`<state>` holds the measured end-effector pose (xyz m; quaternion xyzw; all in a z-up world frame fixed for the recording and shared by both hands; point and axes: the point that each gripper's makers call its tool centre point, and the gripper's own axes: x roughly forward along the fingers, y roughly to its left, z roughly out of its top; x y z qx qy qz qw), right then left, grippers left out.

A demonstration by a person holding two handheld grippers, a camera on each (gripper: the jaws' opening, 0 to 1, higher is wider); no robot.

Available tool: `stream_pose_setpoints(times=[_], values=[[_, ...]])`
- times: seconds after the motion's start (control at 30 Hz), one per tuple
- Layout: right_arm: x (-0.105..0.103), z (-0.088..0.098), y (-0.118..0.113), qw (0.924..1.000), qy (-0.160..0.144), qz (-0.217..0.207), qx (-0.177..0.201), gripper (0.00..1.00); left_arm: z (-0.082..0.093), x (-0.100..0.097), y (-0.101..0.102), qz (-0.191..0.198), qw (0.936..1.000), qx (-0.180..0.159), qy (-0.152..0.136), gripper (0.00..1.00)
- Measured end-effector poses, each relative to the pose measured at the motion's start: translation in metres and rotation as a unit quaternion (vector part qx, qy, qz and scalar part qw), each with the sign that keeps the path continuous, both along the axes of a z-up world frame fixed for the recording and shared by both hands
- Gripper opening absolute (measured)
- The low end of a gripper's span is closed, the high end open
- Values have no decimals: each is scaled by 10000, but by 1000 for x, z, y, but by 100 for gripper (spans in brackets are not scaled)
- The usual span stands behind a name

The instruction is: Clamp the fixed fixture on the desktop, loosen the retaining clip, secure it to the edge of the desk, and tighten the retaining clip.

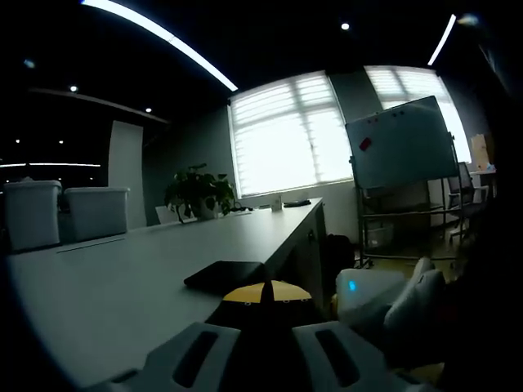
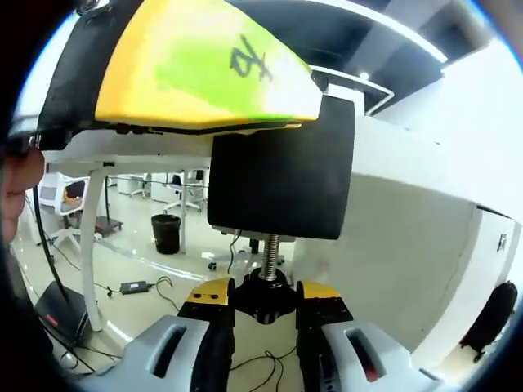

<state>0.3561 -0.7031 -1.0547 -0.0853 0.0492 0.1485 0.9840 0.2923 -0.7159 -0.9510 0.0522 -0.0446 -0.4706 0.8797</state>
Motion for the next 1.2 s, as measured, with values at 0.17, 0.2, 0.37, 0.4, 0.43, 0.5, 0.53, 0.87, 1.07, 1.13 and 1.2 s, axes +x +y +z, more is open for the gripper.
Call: stream_pose_setpoints(times=[0.17, 0.2, 0.37, 0.4, 0.43, 0.5, 0.53, 0.87, 1.07, 1.13, 1.2], values=[[-1, 0, 5, 9952, -23, 978, -7, 26, 0, 1, 0, 35, 10000, 13, -24, 1], [-2, 0, 7, 9928, 9, 1199, -29, 26, 0, 1, 0, 54, 10000, 23, -37, 1], [-4, -1, 12, 9764, 167, 2148, -148, 26, 0, 1, -2, 148, 9999, 28, 55, 1], [-3, 0, 11, 9730, 107, 2291, -256, 26, -1, 2, -2, 148, 9999, 75, 42, 1], [-4, 0, 11, 9695, 84, 2431, -284, 26, -1, 2, -3, 142, 9998, 94, 45, 1], [-7, 1, 13, 9614, 151, 2745, -134, 26, -1, 2, -3, 125, 9998, 135, 52, 1], [-9, 1, 17, 9530, 138, 3025, -65, 26, -2, 2, -4, 99, 9998, 185, 30, 1], [-14, 2, 23, 9212, -17, 3888, -133, 26, -2, 1, -4, -36, 9999, 96, 109, 1], [-13, 1, 23, 9297, 36, 3679, -154, 27, -2, 0, -4, -213, 9997, 96, 12, 1], [-13, 1, 23, 9366, 78, 3500, -129, 28, -2, 0, -4, -231, 9997, 82, -14, 1], [-12, 3, 20, 9472, 153, 3204, -38, 29, -2, 0, -4, -238, 9997, 89, -11, 1]])
